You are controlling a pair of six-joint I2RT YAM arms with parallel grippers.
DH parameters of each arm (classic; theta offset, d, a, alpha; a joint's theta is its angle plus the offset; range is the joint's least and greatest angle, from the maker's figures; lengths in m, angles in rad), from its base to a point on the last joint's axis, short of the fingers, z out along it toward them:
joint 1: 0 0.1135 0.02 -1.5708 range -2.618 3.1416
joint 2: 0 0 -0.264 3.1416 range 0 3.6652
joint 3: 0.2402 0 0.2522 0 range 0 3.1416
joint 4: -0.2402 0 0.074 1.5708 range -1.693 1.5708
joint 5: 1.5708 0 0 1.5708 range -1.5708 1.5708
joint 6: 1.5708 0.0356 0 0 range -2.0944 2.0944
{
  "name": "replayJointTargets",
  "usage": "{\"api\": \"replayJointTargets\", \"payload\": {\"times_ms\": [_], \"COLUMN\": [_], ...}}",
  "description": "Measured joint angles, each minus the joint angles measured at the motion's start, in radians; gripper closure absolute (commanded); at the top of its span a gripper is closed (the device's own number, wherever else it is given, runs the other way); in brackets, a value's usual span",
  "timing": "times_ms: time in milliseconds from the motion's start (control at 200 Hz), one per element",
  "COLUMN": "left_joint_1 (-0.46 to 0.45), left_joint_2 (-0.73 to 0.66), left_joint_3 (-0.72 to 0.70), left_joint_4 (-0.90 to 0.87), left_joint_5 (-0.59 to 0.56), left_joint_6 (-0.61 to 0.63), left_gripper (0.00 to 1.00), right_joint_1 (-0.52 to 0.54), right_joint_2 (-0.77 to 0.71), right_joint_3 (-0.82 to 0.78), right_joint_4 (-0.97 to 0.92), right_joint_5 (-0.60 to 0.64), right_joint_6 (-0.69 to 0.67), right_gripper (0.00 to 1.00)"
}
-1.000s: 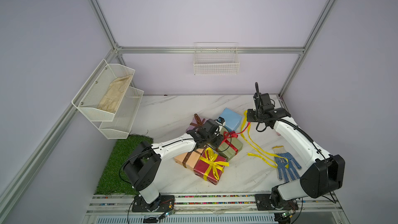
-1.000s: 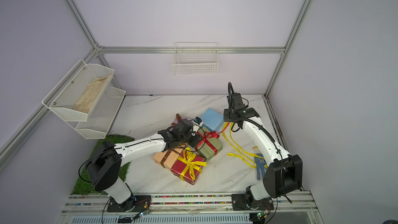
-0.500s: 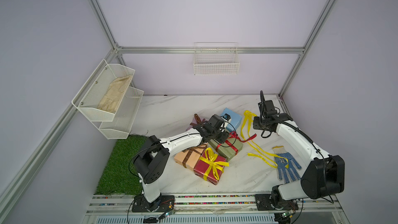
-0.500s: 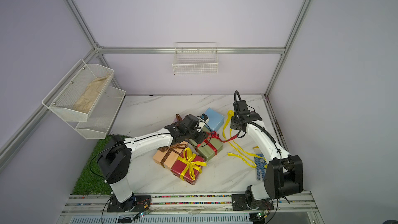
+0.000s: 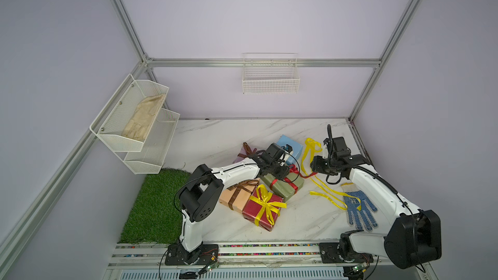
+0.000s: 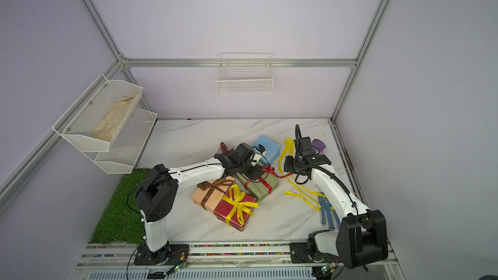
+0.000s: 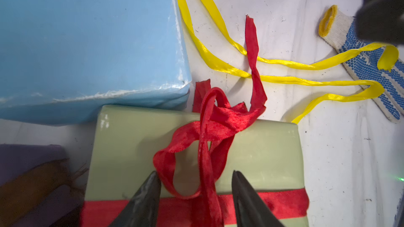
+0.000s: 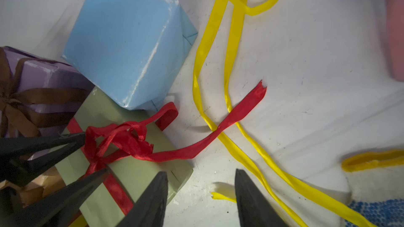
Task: Untie the ribbon bows on the gift boxes
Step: Untie the ribbon from the gift box.
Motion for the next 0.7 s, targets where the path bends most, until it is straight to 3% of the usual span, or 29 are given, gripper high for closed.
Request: {"api": "replayJointTargets", "payload": {"times_ms": [265,700], "left_joint_1": [0.000,0.000], "left_joint_2": [0.000,0.000], "left_joint_3": [0.005,0.005], "left_joint_4": [-0.004,-0.008], "left_joint_5": [0.018,0.023], "left_joint_6": [-0.001,0.000], "left_gripper": [0.64,0.68], "right_joint_1": [0.056,0.109], "right_joint_2": [0.003,0.080], "right_joint_3": [-0.099,-0.134], "right_joint_4": [0.083,0.171], "right_joint_5": [-0.092,-0.129], "right_joint_6": [0.045,0.077], "right_gripper": [0.46,0.43]}}
